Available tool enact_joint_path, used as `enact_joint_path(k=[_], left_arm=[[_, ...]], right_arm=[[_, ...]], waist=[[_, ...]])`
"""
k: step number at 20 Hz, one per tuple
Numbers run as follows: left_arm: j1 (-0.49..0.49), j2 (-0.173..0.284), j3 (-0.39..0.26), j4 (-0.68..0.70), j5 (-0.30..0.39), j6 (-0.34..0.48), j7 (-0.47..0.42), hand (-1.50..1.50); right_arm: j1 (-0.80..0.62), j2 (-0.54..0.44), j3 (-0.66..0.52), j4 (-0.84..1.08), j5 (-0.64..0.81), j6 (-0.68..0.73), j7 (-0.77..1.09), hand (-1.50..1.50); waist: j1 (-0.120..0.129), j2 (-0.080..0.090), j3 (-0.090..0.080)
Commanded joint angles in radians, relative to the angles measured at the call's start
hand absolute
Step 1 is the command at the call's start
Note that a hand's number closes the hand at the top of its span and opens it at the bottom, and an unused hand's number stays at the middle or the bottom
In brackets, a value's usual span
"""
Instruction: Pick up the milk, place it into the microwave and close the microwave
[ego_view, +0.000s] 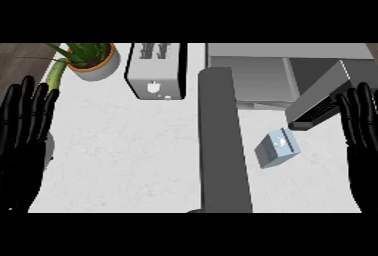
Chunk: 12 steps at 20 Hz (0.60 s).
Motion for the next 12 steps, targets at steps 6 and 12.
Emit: enact_joint_path(k=[6,12], left_arm=[[0.003,0.035,0.083,0.062,0.096,-0.074,-0.003,-1.5],[0.089,-0.014,0.111,-0.012,0.323,-0.124,0.085,-1.5]], right_arm=[[-0.166,-0.011,0.04,0.03,0.178,-0.078,0.245,-1.5],[-0.119,0.043,0.109,-0.04,0.099,-0.046,0.286,-1.5]], waist=[[-0.024,-0.037,-0.008],[-0.026,-0.038,-0.007]])
